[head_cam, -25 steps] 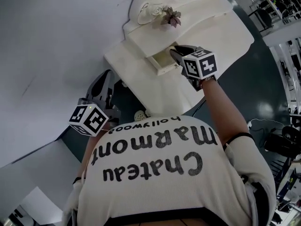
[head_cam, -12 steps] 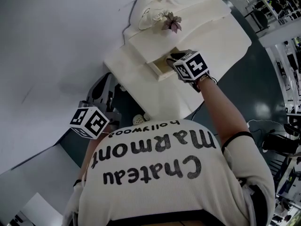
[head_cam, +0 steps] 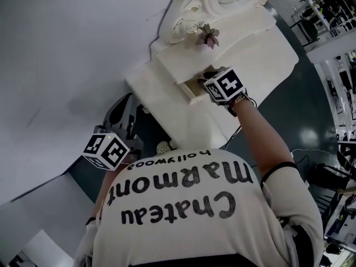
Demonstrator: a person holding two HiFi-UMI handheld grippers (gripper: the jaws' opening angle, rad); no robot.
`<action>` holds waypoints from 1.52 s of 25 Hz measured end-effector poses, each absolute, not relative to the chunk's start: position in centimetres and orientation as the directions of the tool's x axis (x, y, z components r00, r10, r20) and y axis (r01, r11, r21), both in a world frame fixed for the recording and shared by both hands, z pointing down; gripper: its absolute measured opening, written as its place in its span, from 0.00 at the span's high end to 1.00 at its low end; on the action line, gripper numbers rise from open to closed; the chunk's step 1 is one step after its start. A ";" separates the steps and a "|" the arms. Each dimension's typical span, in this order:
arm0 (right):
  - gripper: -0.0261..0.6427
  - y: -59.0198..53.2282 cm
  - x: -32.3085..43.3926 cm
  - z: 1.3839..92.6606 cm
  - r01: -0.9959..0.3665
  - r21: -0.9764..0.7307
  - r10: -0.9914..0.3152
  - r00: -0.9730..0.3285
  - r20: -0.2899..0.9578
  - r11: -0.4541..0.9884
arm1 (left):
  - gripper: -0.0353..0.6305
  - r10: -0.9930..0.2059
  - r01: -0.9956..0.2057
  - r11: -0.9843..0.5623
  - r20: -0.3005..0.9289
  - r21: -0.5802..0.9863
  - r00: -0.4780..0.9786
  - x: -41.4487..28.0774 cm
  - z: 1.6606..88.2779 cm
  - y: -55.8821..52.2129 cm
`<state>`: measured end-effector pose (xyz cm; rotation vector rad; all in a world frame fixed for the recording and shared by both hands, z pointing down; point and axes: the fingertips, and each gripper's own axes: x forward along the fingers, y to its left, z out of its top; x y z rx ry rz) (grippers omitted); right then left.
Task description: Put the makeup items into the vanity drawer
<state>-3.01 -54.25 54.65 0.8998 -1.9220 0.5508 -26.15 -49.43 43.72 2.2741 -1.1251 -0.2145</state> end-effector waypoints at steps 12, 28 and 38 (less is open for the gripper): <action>0.66 -55.1 -3.0 53.0 -0.813 -0.113 -0.416 -0.406 0.814 0.572 | 0.94 -0.767 -0.688 -0.461 0.139 0.560 0.627 -26.0 44.3 -49.1; 0.79 -51.8 2.5 41.8 -0.893 -0.303 -0.759 -0.445 0.475 0.333 | 0.94 -0.798 -0.719 -0.462 0.111 0.520 0.592 -22.4 41.7 -45.6; 0.86 -46.0 5.0 38.0 -0.833 -0.411 -0.839 -0.490 0.239 0.369 | 0.93 -0.814 -0.729 -0.499 0.034 0.469 0.580 -16.2 37.8 -42.0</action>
